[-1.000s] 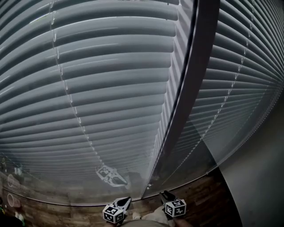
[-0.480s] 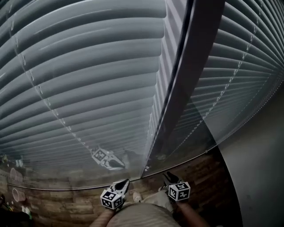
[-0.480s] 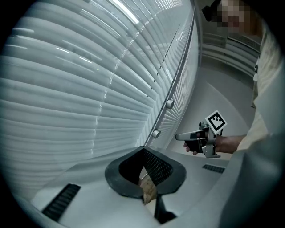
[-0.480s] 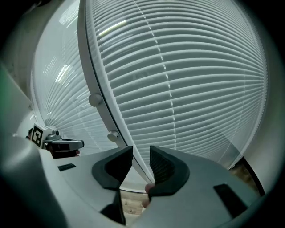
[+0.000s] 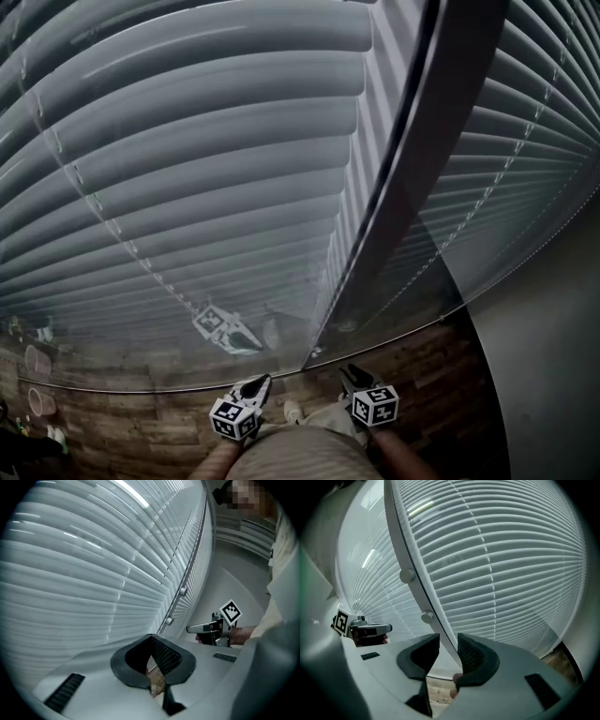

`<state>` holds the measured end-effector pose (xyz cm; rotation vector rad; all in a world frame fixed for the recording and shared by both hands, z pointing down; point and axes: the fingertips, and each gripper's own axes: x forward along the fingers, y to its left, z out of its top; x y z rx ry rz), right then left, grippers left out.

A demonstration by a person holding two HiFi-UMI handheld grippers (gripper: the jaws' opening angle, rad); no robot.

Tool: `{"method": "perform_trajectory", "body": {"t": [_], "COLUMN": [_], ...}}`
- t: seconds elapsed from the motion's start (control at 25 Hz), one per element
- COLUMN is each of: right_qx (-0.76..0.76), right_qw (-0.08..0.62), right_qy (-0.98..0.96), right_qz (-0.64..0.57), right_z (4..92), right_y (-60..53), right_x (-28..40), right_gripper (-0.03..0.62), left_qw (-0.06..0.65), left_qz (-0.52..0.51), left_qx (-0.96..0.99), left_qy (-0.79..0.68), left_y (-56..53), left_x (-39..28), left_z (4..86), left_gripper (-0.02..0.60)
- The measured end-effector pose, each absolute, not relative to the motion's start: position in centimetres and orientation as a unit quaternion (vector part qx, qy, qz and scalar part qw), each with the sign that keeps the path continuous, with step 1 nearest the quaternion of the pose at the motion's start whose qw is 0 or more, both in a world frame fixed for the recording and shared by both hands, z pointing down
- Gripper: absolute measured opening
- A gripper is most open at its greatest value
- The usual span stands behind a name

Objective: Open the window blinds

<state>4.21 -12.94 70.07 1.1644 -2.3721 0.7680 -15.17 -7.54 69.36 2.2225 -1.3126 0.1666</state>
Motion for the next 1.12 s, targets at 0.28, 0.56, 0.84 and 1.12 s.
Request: {"method": "perform_trajectory", "body": {"t": [0.28,0.56,0.84,1.12], "right_qx": [0.413,0.41,0.395,0.372], "right_qw": [0.179,0.158,0.152,0.158], "right_qy": [-0.855,-0.862,-0.874,-0.883], "right_qz": [0.258,0.252,0.239,0.24], "right_z": [69.0,67.6,64.1,64.4], "right_y": [-13.1,-13.6,-13.9,-14.2], "right_x": [3.1,2.2,1.0,-1.1], "right_gripper": [0.127,0.127,0.127,0.127], "left_qw": [0.272,0.266,0.265,0.269], "left_qz": [0.061,0.06,0.06,0.058], "left_qx": [0.827,0.828,0.832,0.829], "left_qy": [-0.489,-0.491,-0.484,-0.488], "left_y": [-6.5,-6.2,-6.1,-6.0], "left_x": [-15.4,-15.7,-14.5,-14.6], "left_z": [70.0,69.9,67.4,67.8], "left_gripper": [0.012,0.012,0.012,0.012]}}
